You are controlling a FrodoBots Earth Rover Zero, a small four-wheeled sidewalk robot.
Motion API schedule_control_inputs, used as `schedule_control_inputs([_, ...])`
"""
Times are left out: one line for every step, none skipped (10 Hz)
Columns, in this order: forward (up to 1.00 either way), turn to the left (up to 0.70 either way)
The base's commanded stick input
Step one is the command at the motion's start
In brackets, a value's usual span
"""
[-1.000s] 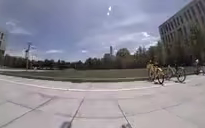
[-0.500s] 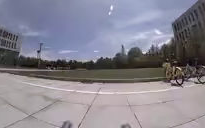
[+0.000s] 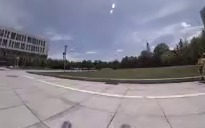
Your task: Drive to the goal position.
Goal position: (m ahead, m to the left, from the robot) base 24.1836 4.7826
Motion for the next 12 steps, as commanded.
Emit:
schedule_control_inputs([0.7,0.35])
schedule_control_inputs([0.7,0.25])
schedule_control_inputs([0.7,0.03])
schedule_control_inputs([0.7,0.02])
schedule_control_inputs([0.7,0.02])
schedule_control_inputs([0.7,0.02])
schedule_control_inputs([0.7,0.02])
schedule_control_inputs([0.7,0.02])
schedule_control_inputs([0.7,0.02])
schedule_control_inputs([0.7,0.02])
schedule_control_inputs([0.7,0.02])
schedule_control_inputs([0.7,0.02])
